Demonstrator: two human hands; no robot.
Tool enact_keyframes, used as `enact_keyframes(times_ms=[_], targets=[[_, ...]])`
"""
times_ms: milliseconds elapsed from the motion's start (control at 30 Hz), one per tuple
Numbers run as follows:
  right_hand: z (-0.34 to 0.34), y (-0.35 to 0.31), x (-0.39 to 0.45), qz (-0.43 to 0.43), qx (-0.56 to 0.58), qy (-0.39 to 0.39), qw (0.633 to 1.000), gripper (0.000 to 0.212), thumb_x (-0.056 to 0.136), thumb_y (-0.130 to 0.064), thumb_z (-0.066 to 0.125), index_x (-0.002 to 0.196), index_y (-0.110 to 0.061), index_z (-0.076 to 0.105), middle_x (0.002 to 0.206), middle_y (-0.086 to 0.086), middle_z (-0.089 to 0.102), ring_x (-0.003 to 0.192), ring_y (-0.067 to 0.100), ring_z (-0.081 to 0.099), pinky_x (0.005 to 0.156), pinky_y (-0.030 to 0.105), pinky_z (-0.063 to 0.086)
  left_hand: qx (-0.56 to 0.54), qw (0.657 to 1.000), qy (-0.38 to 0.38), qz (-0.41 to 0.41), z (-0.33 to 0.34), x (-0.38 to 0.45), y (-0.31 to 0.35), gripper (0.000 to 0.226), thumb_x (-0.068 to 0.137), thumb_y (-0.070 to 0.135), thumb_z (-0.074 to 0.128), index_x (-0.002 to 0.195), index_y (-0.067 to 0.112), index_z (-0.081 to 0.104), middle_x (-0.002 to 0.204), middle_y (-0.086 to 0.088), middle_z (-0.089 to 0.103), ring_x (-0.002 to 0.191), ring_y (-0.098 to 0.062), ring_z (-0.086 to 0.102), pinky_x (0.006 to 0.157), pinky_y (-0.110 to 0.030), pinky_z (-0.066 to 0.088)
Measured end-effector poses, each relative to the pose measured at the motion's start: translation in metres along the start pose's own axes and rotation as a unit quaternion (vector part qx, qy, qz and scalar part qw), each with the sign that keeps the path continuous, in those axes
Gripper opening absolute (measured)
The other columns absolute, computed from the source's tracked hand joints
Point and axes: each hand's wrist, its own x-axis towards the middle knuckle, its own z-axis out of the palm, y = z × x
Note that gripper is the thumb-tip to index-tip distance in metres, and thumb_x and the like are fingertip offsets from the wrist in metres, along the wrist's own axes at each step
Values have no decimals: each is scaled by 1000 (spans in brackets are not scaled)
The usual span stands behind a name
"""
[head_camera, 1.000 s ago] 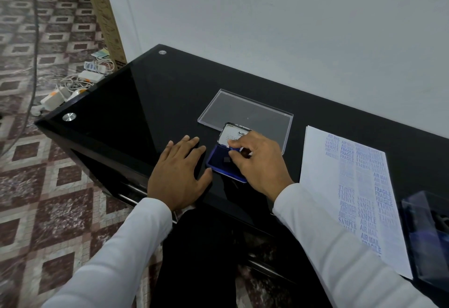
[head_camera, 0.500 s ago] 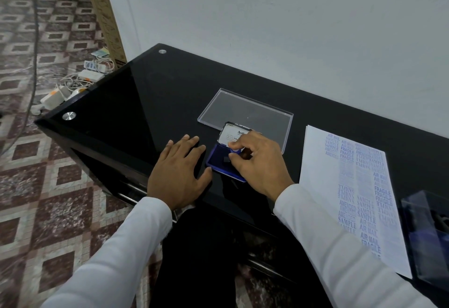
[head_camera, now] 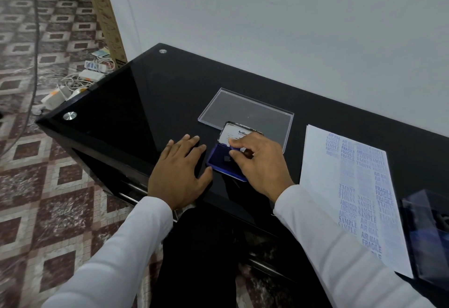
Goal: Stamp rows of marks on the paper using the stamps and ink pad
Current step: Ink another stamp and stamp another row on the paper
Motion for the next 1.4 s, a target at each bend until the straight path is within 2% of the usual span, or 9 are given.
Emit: enact_keyframes(times_ms=[233, 400, 600, 700, 933, 1067, 1167, 1300, 1400], targets=[[-2, -3, 0, 21, 11, -25, 999, 17, 83, -18, 76, 100, -14, 75, 100, -3, 69, 82, 7, 60, 74, 8, 44, 3, 1000, -5, -1, 1, 1, -1, 72, 89, 67, 27, 148, 30, 44, 161, 4, 33, 152, -16, 20, 124, -40, 6], [1, 1, 0, 9, 15, -6, 1000, 22, 88, -19, 73, 109, -15, 75, 103, -5, 70, 84, 5, 60, 80, 21, 53, 1, 1000, 3, 2, 1, -1, -1, 71, 89, 66, 28, 147, 29, 46, 160, 4, 36, 152, -16, 22, 125, -42, 10], [1, 2, -1, 1, 3, -3, 1000, 28, 91, -22, 70, 119, -18, 72, 111, -4, 71, 101, 9, 63, 93, 29, 53, 0, 1000, 3, -1, 1, 0, 0, 72, 89, 67, 27, 147, 29, 47, 160, 3, 36, 151, -16, 23, 125, -44, 12], [0, 1, -1, 0, 1, -7, 1000, 28, 91, -22, 71, 118, -18, 73, 110, -4, 71, 100, 9, 63, 93, 29, 53, -5, 1000, 9, 3, 1, -1, -1, 72, 89, 66, 28, 146, 28, 48, 159, 3, 37, 151, -16, 24, 125, -44, 14], [-4, -2, -2, 20, 14, -31, 999, 20, 84, -19, 77, 104, -16, 74, 105, -2, 70, 88, 7, 62, 78, 10, 49, -6, 1000, 10, 5, 2, -1, -1, 71, 89, 65, 30, 146, 27, 48, 159, 3, 38, 151, -16, 24, 125, -45, 15], [-2, -2, -1, 19, 12, -28, 999, 19, 86, -18, 75, 105, -15, 74, 105, -3, 69, 86, 7, 61, 75, 7, 47, -3, 1000, 6, 1, 3, 0, -2, 70, 89, 65, 31, 146, 29, 47, 159, 4, 37, 151, -16, 23, 125, -44, 14], [-1, -1, 1, 12, 4, -20, 1000, 24, 89, -20, 72, 112, -16, 74, 108, -4, 69, 88, 4, 60, 80, 10, 47, -2, 1000, 5, 1, 3, 0, -2, 71, 89, 66, 30, 147, 29, 47, 160, 4, 36, 151, -16, 23, 125, -43, 13], [0, 1, 2, 4, 5, -11, 1000, 26, 90, -20, 71, 116, -17, 73, 109, -3, 71, 96, 9, 63, 91, 26, 53, -1, 1000, 4, 0, 2, 0, -1, 71, 89, 67, 28, 148, 30, 46, 160, 5, 36, 152, -16, 22, 125, -43, 12], [-1, 1, 1, 9, 6, -16, 1000, 25, 88, -20, 73, 113, -16, 74, 109, -3, 71, 93, 8, 63, 89, 25, 53, -4, 1000, 10, 0, 3, -1, -1, 71, 89, 66, 28, 147, 29, 47, 159, 4, 37, 151, -16, 23, 125, -43, 13]])
